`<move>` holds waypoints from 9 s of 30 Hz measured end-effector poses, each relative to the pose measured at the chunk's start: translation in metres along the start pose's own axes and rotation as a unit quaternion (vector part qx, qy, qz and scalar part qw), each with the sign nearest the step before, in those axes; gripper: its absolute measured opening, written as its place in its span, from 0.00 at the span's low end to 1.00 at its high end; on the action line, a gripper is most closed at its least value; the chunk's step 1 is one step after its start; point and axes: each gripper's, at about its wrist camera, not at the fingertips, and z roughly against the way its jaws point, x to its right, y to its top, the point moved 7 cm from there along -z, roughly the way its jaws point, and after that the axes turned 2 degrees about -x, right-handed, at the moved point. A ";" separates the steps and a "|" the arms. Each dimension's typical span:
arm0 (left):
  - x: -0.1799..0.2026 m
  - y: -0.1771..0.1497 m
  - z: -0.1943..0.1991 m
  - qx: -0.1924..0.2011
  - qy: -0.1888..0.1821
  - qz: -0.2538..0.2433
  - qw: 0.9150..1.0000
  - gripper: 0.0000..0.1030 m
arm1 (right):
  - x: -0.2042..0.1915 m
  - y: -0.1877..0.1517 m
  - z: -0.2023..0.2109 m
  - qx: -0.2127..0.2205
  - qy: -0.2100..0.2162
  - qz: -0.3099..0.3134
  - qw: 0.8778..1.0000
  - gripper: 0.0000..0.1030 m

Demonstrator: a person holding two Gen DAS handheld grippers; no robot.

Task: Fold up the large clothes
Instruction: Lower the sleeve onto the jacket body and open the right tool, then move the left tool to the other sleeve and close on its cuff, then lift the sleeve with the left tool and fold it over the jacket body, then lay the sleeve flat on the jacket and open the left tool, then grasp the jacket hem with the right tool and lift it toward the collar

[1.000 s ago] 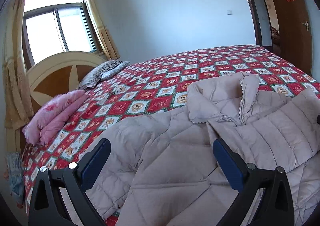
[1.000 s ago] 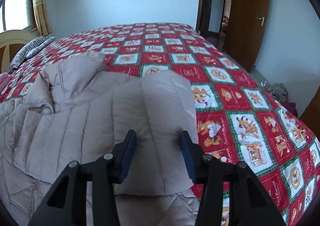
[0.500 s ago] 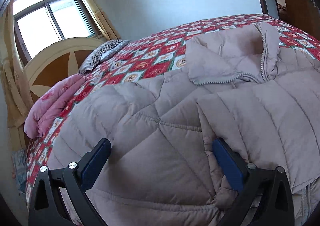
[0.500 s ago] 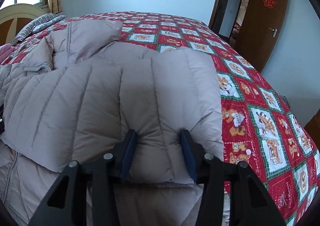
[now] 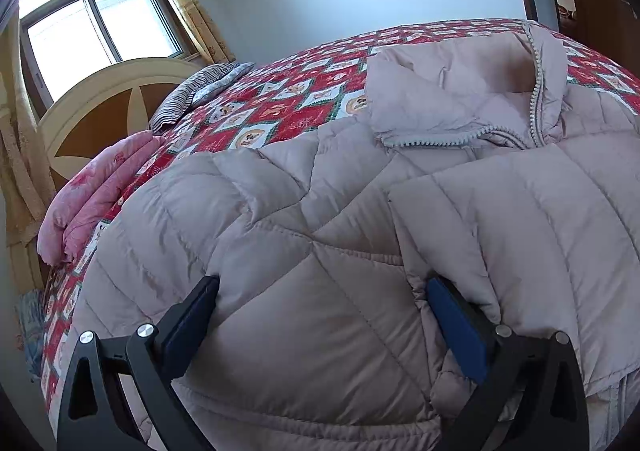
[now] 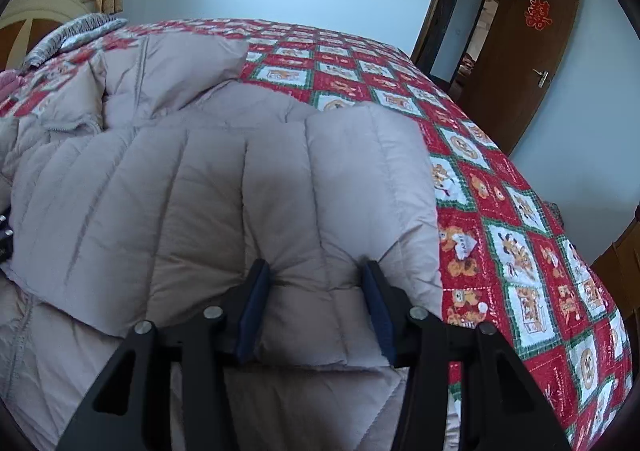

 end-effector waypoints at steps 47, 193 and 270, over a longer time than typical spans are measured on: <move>-0.260 -0.094 0.056 -0.003 0.074 0.071 0.995 0.99 | -0.062 -0.010 -0.006 0.011 -0.030 0.033 0.999 0.64; -0.092 0.028 0.074 0.121 -0.073 0.021 0.990 0.90 | -0.036 -0.020 0.026 -0.035 0.185 -0.036 0.981 0.08; -0.029 0.018 -0.015 -0.029 -0.151 -0.016 0.988 0.99 | -0.081 -0.009 0.000 0.001 0.123 -0.017 0.992 0.43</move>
